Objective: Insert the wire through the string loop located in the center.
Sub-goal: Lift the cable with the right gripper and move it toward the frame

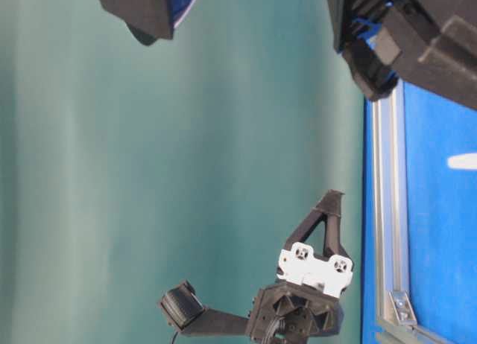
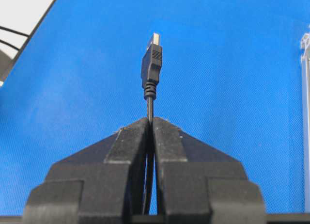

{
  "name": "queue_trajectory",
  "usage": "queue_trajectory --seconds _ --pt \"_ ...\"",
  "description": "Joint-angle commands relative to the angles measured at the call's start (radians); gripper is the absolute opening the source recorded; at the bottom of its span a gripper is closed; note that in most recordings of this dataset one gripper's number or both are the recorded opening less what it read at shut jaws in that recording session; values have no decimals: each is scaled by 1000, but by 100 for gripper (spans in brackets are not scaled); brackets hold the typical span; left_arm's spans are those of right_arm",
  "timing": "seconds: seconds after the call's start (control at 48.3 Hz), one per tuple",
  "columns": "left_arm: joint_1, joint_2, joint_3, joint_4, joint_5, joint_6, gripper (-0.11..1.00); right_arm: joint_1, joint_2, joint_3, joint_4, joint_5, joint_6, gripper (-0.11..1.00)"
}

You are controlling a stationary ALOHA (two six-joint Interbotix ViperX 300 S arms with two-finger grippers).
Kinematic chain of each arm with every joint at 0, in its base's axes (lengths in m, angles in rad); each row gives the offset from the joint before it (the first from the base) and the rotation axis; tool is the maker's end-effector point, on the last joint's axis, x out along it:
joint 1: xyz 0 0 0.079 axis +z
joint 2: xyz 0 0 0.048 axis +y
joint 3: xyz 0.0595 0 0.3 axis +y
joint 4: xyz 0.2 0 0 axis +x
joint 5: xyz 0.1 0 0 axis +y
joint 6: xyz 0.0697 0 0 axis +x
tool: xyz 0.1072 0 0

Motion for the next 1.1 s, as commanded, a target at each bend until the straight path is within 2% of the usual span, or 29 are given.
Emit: queue_trajectory --seconds 0.0,0.746,1.077 --pt "2 -35 -6 3 -11 2 0 5 -34 -12 0 -5 -2 -3" --pt "2 -35 -6 3 -12 2 0 5 -35 -8 -2 -5 -2 -3" --pt "2 -35 -6 3 -12 2 0 6 -118 112 2 -15 2 -3"
